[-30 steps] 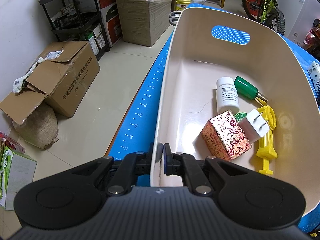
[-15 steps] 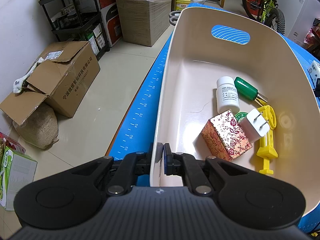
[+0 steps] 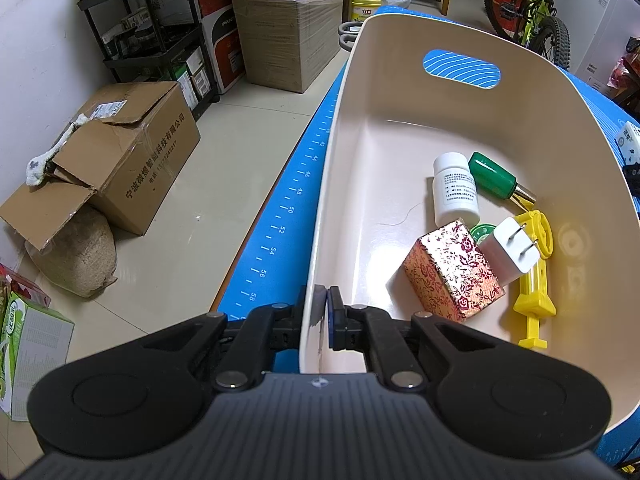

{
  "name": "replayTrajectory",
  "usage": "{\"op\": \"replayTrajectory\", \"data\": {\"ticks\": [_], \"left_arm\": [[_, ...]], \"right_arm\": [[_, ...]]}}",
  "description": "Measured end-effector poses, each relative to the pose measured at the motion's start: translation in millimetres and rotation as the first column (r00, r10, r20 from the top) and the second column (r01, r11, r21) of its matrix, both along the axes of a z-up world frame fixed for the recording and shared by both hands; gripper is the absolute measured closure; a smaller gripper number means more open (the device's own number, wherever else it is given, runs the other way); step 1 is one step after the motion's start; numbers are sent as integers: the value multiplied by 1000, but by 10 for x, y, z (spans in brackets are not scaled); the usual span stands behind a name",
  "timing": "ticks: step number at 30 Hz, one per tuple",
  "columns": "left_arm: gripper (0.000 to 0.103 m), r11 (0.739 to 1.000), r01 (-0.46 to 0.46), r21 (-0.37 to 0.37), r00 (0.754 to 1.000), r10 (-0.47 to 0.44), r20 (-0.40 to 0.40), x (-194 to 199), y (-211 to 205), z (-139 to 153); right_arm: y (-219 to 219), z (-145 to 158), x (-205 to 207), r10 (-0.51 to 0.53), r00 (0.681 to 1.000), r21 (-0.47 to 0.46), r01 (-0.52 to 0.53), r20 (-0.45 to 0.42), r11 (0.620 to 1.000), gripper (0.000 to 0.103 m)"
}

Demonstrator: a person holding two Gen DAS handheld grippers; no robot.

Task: Organize rigid objects
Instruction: 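Move the right gripper to the red figure and grasp it, then lift the red figure and carry it toward the bin with the right gripper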

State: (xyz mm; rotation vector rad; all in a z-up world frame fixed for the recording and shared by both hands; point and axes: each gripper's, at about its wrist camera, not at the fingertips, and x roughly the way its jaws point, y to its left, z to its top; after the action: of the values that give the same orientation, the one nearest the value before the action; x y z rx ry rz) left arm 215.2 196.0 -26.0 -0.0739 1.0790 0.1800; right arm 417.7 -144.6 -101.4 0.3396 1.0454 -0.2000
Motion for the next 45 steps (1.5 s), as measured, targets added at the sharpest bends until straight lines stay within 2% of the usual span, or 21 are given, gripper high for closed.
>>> {"op": "replayTrajectory", "data": {"ticks": [4,9,16,23,34,45], "left_arm": [[93,1000,0,-1,1000,0,0,-1,1,-1],[93,1000,0,0,1000,0,0,0,0,-1],[93,1000,0,1,1000,0,0,0,0,-1],[93,1000,0,1,1000,0,0,1,2,-1],[93,1000,-1,0,1000,1,0,3,-1,-2],[93,1000,0,1,1000,0,-1,3,-2,-2]], "right_arm": [[-52,39,-31,44,999,21,-44,22,999,53],[24,116,-59,132,990,-14,-132,56,991,53],[100,334,-199,204,964,-74,-193,172,978,53],[195,680,-316,263,925,-153,-228,274,962,53],[386,1290,-576,308,859,-155,-268,409,951,53],[763,1632,-755,348,781,-141,-324,519,936,53]]}}
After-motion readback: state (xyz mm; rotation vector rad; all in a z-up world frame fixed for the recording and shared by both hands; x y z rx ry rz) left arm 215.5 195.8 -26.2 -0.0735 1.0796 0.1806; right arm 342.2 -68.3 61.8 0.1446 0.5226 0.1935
